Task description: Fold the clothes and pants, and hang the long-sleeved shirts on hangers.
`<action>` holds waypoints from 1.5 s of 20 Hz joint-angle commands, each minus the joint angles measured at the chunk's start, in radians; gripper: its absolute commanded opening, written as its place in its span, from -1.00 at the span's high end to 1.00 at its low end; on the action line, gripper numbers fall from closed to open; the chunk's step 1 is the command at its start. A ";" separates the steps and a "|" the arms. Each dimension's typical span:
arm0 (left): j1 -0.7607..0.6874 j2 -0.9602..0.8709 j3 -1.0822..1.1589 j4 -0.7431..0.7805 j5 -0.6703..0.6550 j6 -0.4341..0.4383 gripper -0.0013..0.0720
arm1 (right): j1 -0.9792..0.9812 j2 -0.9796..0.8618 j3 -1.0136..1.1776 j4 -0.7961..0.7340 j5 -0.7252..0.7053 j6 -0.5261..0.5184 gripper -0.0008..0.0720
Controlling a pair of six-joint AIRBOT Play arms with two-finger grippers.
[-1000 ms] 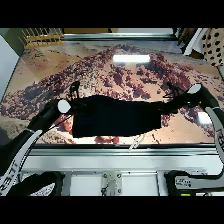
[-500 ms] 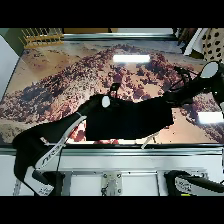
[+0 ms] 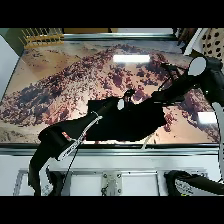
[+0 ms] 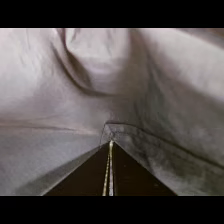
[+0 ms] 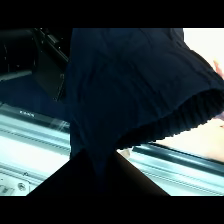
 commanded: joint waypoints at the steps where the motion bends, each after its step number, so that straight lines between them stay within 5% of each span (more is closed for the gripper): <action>1: 0.042 0.047 0.011 0.012 -0.035 0.001 0.95 | 0.042 0.000 0.021 0.002 -0.005 0.035 0.92; 12: 0.318 0.196 -0.011 0.005 -0.247 0.134 0.95 | 0.209 -0.022 0.064 0.040 -0.154 0.112 0.92; 17: 0.264 0.291 -0.266 -0.005 -0.090 0.136 0.95 | 0.212 -0.030 0.064 -0.002 -0.158 0.134 0.92; 21: 0.168 0.274 -0.371 -0.167 0.086 0.188 0.95 | 0.210 -0.030 0.080 -0.097 -0.072 0.134 0.92; 30: 0.066 0.049 -0.094 -0.234 0.030 0.195 0.95 | 0.154 -0.011 0.095 -0.169 0.073 0.118 0.92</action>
